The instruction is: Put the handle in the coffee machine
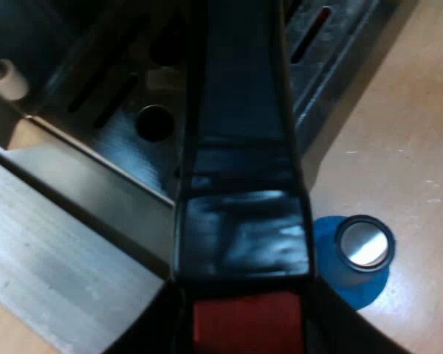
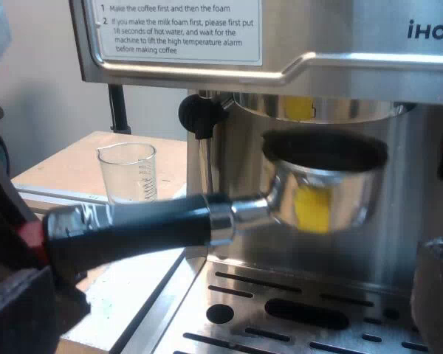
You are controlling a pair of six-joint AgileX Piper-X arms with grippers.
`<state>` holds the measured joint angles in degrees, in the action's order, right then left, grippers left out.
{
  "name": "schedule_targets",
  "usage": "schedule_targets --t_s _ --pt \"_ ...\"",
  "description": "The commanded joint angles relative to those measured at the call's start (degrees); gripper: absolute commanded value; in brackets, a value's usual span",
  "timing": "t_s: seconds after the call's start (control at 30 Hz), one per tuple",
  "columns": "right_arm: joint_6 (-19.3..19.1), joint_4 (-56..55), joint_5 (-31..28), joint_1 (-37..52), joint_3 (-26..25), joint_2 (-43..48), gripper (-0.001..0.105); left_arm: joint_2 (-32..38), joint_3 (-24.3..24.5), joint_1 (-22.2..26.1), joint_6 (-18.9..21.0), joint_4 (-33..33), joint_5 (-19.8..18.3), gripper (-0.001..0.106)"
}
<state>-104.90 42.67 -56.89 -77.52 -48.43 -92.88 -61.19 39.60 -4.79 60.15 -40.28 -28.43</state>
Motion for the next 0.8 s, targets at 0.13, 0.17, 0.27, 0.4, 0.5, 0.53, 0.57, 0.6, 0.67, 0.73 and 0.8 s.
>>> schedule_targets --t_s 0.13,0.17,0.27,0.4,0.5,0.53,0.57,0.6,0.67,0.73,0.8 --pt "-0.75 0.81 0.13 0.22 -0.10 0.08 0.105 -0.68 1.78 0.82 -0.51 0.99 -2.73 0.000" --pt "-0.75 0.81 0.13 0.22 -0.10 0.08 0.105 -0.68 1.95 0.82 -0.51 0.99 -2.73 0.000" --pt "-0.75 0.81 0.13 0.22 -0.10 0.08 0.105 -0.68 2.99 0.82 -0.51 0.99 -2.73 0.000" --pt "-0.75 0.81 0.13 0.22 -0.10 0.08 0.105 -0.81 4.28 0.82 -0.51 -0.23 -2.73 0.000" --pt "-0.75 0.81 0.13 0.22 -0.10 0.08 0.105 -1.13 4.75 0.82 -0.51 -1.92 -4.53 0.000" --pt "-0.75 0.81 0.13 0.22 -0.10 0.08 0.105 -1.12 4.72 0.82 -0.28 -2.06 -4.62 0.000" --pt "-0.75 0.81 0.13 0.22 -0.10 0.08 0.105 -1.12 4.72 0.82 -0.18 -2.09 -4.60 0.000" --pt "-0.75 0.81 0.13 0.22 -0.10 0.08 0.105 -1.12 4.72 0.82 -0.15 -2.06 -4.60 0.000" --pt "-0.75 0.81 0.13 0.22 -0.10 0.08 0.105 -1.12 4.72 1.02 -0.16 -2.17 -4.60 0.000" --pt "-0.75 0.81 0.13 0.22 -0.10 0.08 0.105 -1.12 4.72 1.21 -0.16 -1.96 -4.60 0.000" --pt "-0.75 0.81 0.13 0.22 -0.10 0.08 0.105 -1.12 4.72 1.39 -0.16 -1.62 -4.60 0.000"
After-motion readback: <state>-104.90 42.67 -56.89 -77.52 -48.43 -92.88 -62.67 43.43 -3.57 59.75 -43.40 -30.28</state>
